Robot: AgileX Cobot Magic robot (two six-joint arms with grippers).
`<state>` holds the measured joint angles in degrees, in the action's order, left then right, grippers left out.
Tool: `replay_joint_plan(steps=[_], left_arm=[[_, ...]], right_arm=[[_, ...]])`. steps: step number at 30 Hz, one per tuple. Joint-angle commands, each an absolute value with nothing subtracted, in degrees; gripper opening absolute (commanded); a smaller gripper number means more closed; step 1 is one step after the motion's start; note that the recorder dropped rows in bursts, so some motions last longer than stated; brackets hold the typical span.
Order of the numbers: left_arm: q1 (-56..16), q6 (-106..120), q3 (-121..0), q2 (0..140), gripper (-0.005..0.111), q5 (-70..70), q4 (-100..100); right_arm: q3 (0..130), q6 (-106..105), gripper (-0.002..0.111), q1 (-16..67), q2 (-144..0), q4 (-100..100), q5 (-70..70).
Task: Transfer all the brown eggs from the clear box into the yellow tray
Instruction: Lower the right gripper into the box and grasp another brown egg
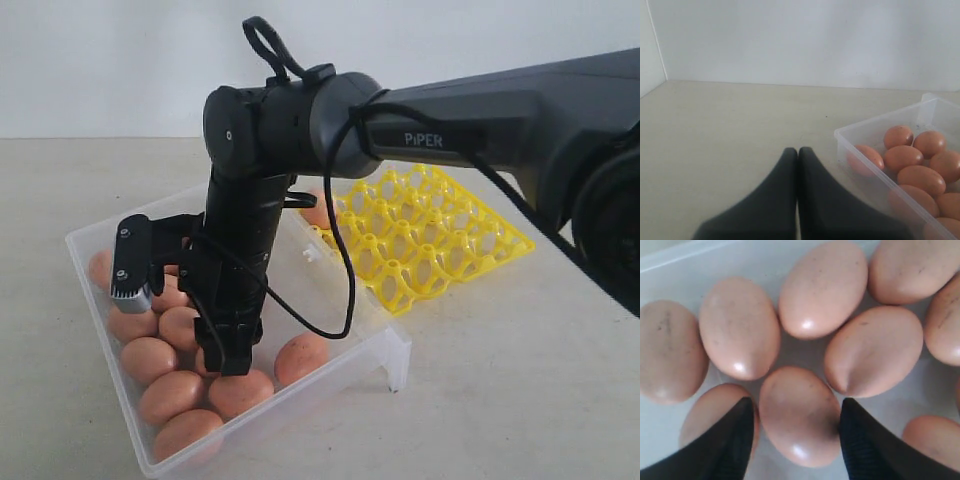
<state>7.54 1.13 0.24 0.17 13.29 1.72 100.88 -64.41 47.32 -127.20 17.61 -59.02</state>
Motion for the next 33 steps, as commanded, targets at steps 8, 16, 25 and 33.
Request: replay_joint_plan(steps=[8, 16, 25, 33], left_arm=[[7.35, 1.16, 0.00, 0.00, -0.004, 13.29, 2.03], [7.35, 1.16, 0.00, 0.00, -0.004, 13.29, 2.03], [7.35, 1.16, 0.00, 0.00, -0.004, 13.29, 2.03], [7.35, 1.16, 0.00, 0.00, -0.004, 13.29, 2.03]], right_arm=[[101.18, -64.90, 0.051, 47.34, -129.81, 15.12, -55.74], [101.18, -64.53, 0.049, 47.34, -131.46, 15.07, -55.48], [101.31, -53.28, 0.000, 47.34, -130.23, 15.58, -55.73], [101.31, -52.59, 0.000, 47.34, -121.19, 20.23, -54.40]])
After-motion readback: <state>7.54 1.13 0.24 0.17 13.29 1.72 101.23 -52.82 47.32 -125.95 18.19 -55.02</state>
